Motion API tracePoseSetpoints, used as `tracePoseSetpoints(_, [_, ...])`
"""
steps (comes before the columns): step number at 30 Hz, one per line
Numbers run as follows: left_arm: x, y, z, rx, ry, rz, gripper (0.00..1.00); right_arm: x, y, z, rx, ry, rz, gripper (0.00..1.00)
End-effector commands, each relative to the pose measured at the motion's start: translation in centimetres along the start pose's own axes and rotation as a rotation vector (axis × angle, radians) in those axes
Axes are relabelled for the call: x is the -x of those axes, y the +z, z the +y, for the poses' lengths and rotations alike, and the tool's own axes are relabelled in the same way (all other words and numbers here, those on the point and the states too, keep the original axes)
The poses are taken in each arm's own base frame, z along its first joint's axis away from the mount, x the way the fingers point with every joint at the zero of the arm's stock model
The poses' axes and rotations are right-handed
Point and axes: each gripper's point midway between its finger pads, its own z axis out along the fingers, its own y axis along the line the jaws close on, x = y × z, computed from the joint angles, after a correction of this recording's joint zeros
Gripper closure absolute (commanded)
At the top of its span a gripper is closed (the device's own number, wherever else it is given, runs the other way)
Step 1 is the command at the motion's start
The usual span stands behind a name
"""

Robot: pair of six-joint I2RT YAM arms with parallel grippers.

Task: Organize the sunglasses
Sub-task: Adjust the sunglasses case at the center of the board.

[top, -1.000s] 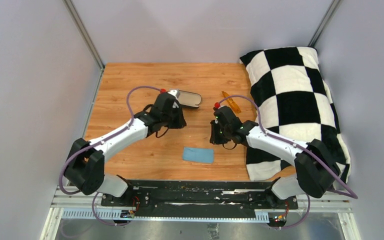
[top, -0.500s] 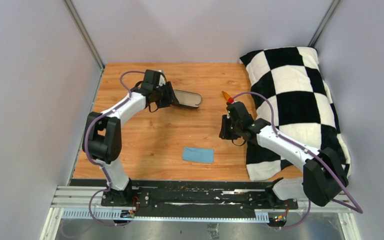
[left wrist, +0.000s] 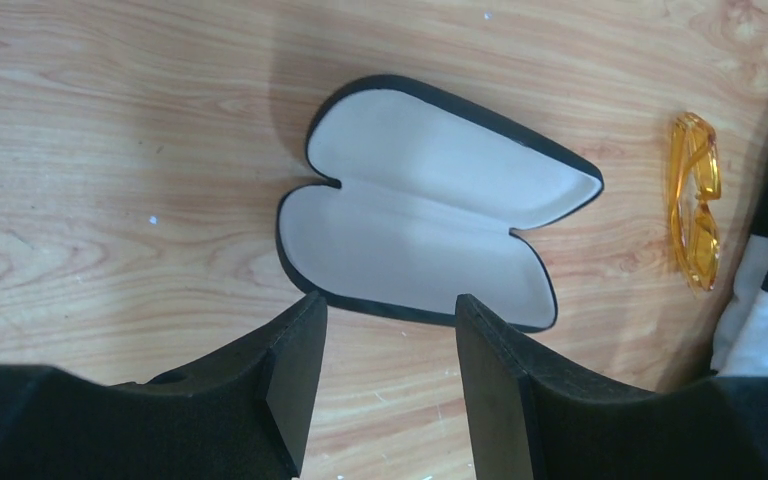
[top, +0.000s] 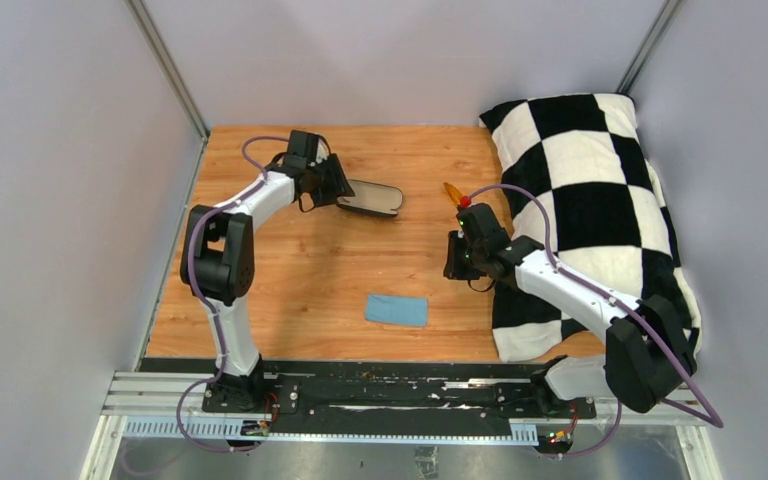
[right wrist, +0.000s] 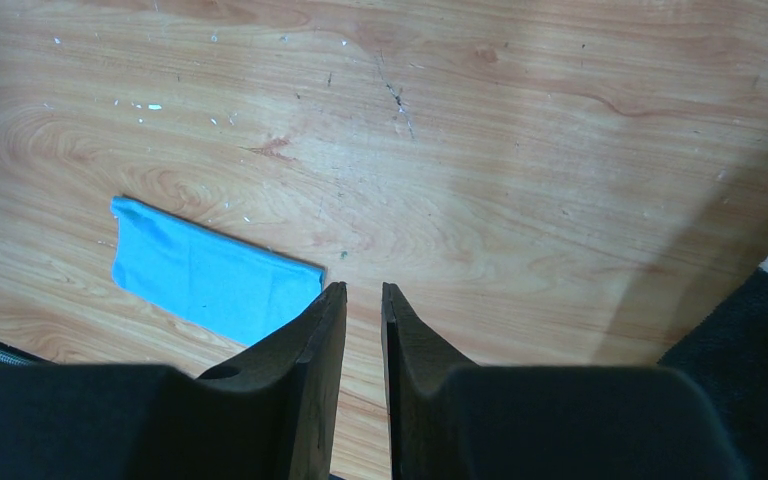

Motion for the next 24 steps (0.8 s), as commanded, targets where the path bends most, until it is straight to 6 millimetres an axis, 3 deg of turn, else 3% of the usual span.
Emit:
tracePoseSetpoints(1, [1.0,0.9,0.2,-0.007,-0.013,-0.004,0.45,-0.9,-0.2,-1.2,-0.035,0.014,0.025,0.75])
tracePoseSetpoints(7, [-0.3,2.2,0.9,0.004,-0.008,0.069,0.45,-1.0,-0.4,-1.4,-0.037,0.017,0.023,0.75])
tracePoseSetpoints(15, [-3.6,1.2,1.1,-0.012,-0.014,0.129,0.45,-0.8,-0.1,-1.2,-0.035,0.022,0.029,0.74])
tracePoseSetpoints(24, [-10.8,0.5,-3.5,-0.093,0.055,0.243,0.47,-0.4,0.1,-0.8,-0.023,0.022,0.030,0.74])
